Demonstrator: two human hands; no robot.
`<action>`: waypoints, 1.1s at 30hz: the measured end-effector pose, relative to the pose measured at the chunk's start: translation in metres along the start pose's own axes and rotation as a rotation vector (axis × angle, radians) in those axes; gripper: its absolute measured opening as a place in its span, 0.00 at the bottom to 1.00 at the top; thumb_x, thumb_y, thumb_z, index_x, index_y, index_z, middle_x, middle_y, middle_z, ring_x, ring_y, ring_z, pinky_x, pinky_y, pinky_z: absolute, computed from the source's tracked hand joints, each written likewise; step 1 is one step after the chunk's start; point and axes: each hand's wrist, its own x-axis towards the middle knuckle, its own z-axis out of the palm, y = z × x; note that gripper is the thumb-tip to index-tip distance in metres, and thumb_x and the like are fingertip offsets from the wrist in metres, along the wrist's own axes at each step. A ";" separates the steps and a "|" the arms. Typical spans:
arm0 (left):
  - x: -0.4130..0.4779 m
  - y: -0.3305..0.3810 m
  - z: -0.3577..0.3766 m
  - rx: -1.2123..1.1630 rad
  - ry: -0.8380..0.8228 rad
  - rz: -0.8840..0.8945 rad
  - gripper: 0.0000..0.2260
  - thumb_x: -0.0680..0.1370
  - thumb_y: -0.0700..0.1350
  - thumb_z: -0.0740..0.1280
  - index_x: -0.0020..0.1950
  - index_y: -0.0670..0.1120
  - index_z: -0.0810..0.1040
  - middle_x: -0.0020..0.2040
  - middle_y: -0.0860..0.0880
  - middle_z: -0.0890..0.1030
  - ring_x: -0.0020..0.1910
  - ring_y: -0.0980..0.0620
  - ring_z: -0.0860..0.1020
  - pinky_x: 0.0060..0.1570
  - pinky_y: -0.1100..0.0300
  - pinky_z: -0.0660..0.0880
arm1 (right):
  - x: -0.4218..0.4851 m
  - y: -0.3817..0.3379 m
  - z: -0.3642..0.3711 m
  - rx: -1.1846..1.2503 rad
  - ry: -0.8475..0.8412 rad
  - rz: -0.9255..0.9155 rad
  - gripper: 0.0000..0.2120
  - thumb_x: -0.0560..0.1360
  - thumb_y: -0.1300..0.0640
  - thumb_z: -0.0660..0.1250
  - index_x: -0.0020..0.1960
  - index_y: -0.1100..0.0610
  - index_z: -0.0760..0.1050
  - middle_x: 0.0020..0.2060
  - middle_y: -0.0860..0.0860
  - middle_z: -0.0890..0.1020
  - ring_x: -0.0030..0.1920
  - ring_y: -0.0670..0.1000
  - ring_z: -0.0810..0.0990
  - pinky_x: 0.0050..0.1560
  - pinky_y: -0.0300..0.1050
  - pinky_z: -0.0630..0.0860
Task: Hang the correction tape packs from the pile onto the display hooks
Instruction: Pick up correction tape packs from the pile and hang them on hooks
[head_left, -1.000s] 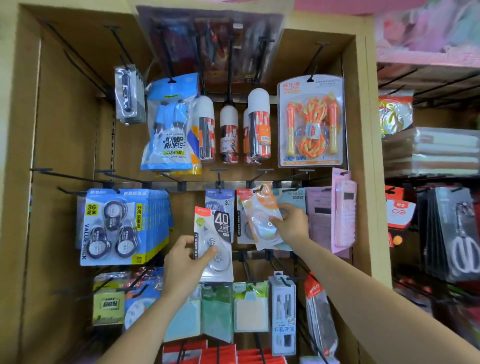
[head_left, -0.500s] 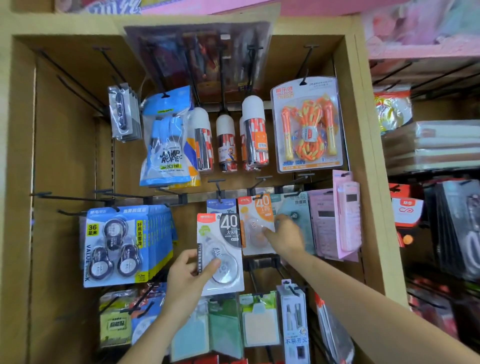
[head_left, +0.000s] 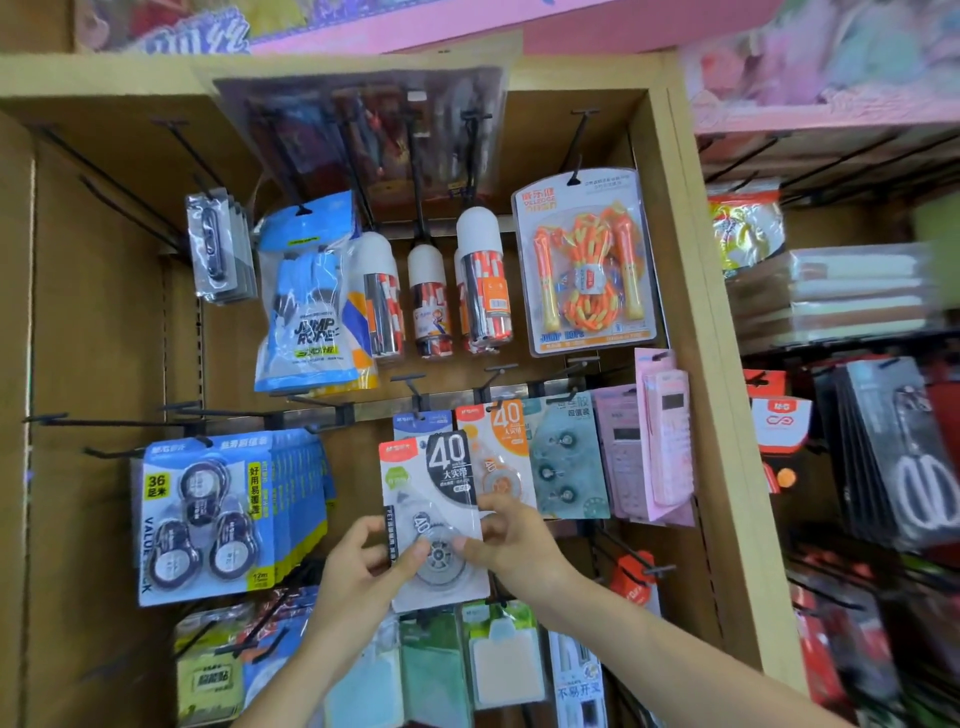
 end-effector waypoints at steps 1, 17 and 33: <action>-0.001 0.000 0.000 0.023 -0.027 -0.003 0.20 0.69 0.51 0.76 0.57 0.47 0.76 0.46 0.48 0.87 0.46 0.49 0.86 0.45 0.53 0.81 | -0.002 -0.001 -0.001 0.000 0.007 -0.003 0.14 0.75 0.65 0.72 0.59 0.58 0.78 0.44 0.58 0.86 0.45 0.52 0.84 0.50 0.49 0.82; 0.001 -0.031 0.023 1.178 -0.393 0.360 0.07 0.72 0.65 0.65 0.44 0.64 0.77 0.47 0.63 0.78 0.51 0.61 0.72 0.52 0.58 0.72 | 0.000 -0.020 -0.094 -0.309 0.319 -0.076 0.16 0.78 0.62 0.69 0.64 0.54 0.74 0.53 0.50 0.83 0.53 0.50 0.83 0.54 0.52 0.82; 0.000 -0.055 0.023 0.964 -0.274 0.343 0.05 0.74 0.57 0.69 0.46 0.59 0.82 0.45 0.63 0.79 0.51 0.61 0.75 0.50 0.57 0.76 | 0.002 -0.017 -0.087 -0.257 0.253 -0.136 0.15 0.78 0.60 0.68 0.64 0.50 0.75 0.57 0.48 0.82 0.58 0.50 0.81 0.56 0.51 0.81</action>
